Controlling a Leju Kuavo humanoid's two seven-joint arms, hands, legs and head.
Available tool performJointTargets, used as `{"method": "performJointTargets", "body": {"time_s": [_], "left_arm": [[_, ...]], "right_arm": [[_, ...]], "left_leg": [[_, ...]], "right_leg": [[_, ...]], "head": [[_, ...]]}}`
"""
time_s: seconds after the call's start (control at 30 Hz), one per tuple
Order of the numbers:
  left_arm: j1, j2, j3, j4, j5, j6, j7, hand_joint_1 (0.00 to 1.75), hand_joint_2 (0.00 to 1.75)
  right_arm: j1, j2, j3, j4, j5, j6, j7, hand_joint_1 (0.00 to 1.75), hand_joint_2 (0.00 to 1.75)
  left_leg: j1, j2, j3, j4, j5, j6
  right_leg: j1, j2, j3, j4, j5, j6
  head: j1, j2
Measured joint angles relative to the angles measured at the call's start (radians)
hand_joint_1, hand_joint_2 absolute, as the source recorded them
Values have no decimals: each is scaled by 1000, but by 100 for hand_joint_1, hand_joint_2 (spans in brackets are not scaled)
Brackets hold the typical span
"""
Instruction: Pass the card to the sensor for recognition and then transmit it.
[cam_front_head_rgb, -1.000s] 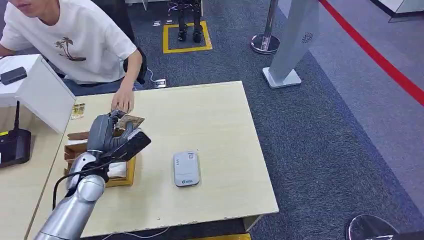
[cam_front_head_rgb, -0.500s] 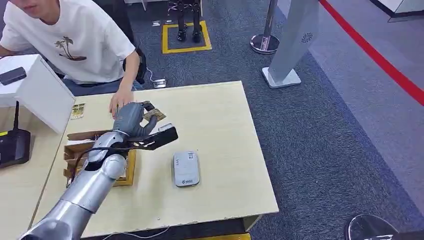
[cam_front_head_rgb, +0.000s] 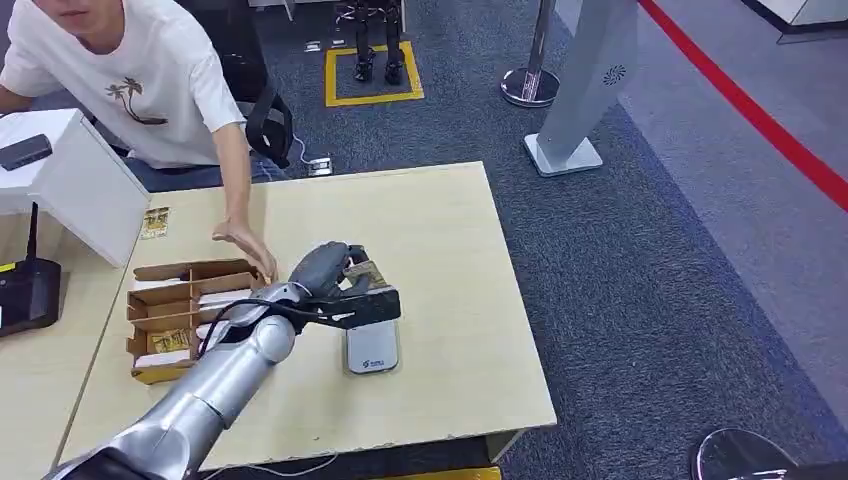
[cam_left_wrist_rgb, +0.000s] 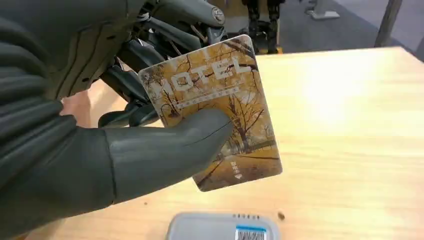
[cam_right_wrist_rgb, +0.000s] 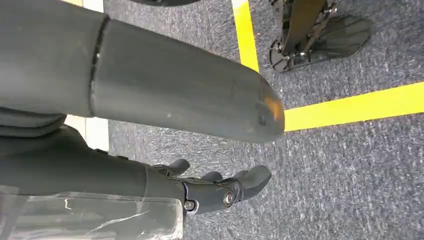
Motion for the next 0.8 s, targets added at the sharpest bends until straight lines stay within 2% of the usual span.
{"method": "performJointTargets", "body": {"time_s": [0.5,0.8], "left_arm": [[48,35,-48,5,28,4,16,175,175],[115,61,-64,5,42,66,27,175,175]], "right_arm": [[9,-4,0,5,-2,0,-5,0,175],[8,-5,0,6,-2,-1,-9,0,175]], "left_leg": [[0,0,0,0,0,0],[0,-1,1,0,0,0]], "right_leg": [[0,0,0,0,0,0],[0,0,2,0,0,0]], "head": [[0,0],[0,0]]}}
